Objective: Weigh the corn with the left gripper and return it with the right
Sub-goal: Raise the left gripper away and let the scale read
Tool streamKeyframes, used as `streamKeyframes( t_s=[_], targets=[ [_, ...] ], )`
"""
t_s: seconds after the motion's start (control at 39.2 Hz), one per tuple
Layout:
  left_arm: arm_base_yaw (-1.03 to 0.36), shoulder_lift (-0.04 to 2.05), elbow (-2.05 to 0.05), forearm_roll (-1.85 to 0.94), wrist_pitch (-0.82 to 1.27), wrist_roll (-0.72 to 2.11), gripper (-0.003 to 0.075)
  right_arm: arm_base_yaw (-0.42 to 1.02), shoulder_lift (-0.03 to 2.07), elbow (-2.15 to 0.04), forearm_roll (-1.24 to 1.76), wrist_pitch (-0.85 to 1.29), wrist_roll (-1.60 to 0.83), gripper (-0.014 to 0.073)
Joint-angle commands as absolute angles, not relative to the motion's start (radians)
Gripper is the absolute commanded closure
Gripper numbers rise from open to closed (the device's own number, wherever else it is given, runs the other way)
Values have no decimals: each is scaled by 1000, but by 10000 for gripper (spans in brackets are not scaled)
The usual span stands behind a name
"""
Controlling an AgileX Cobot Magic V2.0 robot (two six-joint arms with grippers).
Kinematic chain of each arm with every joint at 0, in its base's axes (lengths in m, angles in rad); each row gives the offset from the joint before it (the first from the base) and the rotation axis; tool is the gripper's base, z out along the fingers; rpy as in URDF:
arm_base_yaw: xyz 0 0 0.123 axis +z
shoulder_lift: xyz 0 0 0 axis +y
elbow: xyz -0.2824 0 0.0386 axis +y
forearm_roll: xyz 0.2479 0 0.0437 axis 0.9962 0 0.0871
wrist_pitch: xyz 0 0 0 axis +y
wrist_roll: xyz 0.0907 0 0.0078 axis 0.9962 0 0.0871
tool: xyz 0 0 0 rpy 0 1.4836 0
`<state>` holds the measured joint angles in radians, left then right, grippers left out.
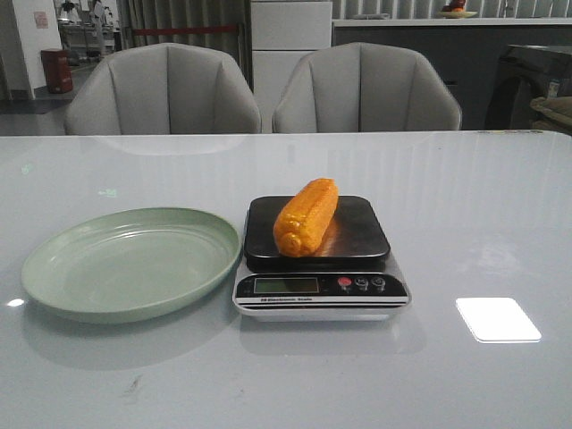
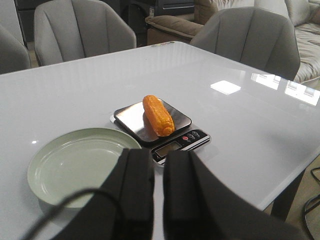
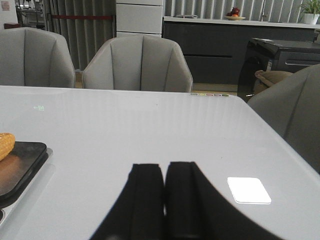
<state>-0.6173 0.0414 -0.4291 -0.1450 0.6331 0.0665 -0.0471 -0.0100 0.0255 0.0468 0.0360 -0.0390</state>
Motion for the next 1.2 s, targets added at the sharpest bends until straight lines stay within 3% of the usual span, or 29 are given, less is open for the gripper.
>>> streamKeyframes(
  t_s=[0.0, 0.2, 0.66, 1.02, 1.17],
  targets=[
    [-623, 54, -452, -152, 544, 67, 598, -45, -28, 36, 34, -87, -41, 439],
    [-623, 54, -450, -152, 557, 67, 598, -44, -28, 6, 36, -263, 0, 439],
    [-623, 54, -450, -152, 557, 67, 598, -44, 306, -333, 58, 136, 44, 439],
    [-623, 54, -450, -152, 557, 67, 598, -42, 333, -339, 64, 229, 44, 439],
    [-623, 54, -450, -152, 557, 67, 598, 0, 354, -342, 64, 276, 44, 396]
  ],
)
